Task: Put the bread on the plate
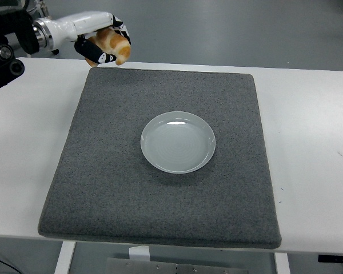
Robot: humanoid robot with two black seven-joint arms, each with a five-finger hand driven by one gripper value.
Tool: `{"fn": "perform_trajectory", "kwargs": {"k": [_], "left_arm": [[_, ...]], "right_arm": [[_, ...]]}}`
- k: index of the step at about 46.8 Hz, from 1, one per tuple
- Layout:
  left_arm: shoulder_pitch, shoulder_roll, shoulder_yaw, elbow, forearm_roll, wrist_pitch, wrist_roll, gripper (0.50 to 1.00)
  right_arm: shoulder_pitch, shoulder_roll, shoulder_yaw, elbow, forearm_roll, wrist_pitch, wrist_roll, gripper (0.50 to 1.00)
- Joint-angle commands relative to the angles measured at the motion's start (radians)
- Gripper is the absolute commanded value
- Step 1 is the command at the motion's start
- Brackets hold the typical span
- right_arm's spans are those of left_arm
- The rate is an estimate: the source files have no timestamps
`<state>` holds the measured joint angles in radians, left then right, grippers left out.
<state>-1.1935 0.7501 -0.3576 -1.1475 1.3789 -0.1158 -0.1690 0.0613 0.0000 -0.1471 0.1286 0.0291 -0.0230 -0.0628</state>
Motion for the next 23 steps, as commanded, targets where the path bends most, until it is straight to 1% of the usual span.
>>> {"fn": "perform_trajectory", "kwargs": {"k": [1,6,13,21,23], "left_arm": [[-0.024,0.020,0.000,-0.017,-0.007,-0.015,-0.001,0.500],[-0.043,0.031,0.002,-0.037,-0.017,-0.025,-0.001,0.500],[-0.043,0.031,0.005,-0.075,-0.017,-0.027,-0.010,0.500],[-0.038,0.011,0.011,-0.106,-0.017,-0.027,-0.049,0.500],[-0.037,-0.003,0.011,-0.113,-0.017,-0.027,-0.056,0.500]], "right_arm": [[0.000,0.000,0.001,0.000,0.000,0.000,0.000,0.930],[0.000,0.000,0.000,0.000,0.000,0.000,0.000,0.930],[0.000,0.000,0.000,0.000,0.000,0.000,0.000,0.932],[0.000,0.000,0.000,0.000,0.000,0.000,0.000,0.930],[0.000,0.000,0.000,0.000,0.000,0.000,0.000,0.932]]}}
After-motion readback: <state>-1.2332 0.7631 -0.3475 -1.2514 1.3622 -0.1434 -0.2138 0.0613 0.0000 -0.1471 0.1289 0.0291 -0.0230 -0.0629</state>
